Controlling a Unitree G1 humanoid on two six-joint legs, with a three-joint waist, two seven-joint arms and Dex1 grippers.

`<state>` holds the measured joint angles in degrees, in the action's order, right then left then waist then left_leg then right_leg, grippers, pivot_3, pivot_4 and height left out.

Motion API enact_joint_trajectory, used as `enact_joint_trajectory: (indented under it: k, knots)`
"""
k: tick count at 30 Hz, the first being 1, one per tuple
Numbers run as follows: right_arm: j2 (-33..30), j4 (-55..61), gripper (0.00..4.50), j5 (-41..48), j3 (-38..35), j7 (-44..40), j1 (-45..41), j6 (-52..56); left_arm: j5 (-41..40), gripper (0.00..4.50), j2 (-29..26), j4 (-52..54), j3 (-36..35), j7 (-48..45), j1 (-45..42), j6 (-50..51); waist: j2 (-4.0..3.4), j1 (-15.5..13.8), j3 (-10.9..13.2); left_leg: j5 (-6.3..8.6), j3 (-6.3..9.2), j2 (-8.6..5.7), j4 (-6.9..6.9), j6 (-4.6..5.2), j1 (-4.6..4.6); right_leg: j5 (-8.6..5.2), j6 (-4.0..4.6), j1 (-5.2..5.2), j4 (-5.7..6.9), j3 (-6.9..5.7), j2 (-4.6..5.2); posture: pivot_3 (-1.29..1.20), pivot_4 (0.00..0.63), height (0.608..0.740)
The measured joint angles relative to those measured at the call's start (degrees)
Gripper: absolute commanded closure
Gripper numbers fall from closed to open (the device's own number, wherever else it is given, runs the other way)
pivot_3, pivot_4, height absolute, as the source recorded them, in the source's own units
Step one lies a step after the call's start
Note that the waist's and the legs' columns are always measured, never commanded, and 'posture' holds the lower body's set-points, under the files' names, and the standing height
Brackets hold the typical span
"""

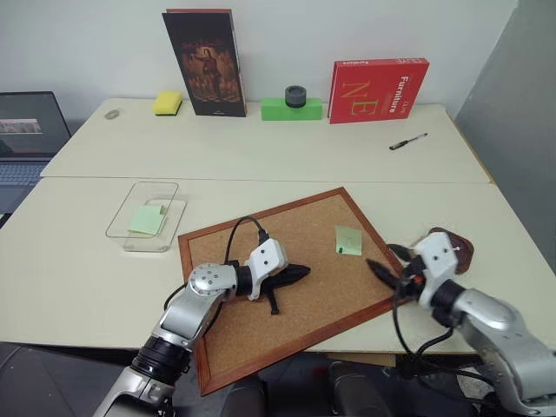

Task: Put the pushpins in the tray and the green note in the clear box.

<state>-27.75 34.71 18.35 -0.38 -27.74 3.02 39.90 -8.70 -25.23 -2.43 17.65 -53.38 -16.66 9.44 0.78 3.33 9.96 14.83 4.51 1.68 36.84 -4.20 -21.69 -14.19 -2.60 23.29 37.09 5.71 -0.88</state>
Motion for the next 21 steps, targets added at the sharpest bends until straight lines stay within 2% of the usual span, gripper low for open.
enact_joint_trajectory:
  k: [9, 21]
  knots:
    - [2.04, -6.30, 1.49, -0.98, 7.34, -0.22, -6.04, 0.69, 0.00, 4.50, 0.00, 0.27, 0.00, 0.05, 0.11, 0.00, 0.01, -0.03, 0.00, 0.00, 0.01, 0.00, -0.03, 0.00, -0.03, 0.00, 0.00, 0.01, -0.01, -0.03, 0.00, 0.00, 0.150, 0.740]
    - [5.22, -18.74, 1.49, -5.66, 8.92, 0.56, -11.84, -6.84, 0.00, 4.50, -0.02, 0.56, -0.02, 0.25, 0.22, 0.03, 0.01, -0.02, 0.00, 0.00, 0.02, -0.01, -0.04, 0.00, -0.05, 0.01, -0.01, 0.02, 0.01, -0.03, 0.00, 0.00, 0.150, 0.740]
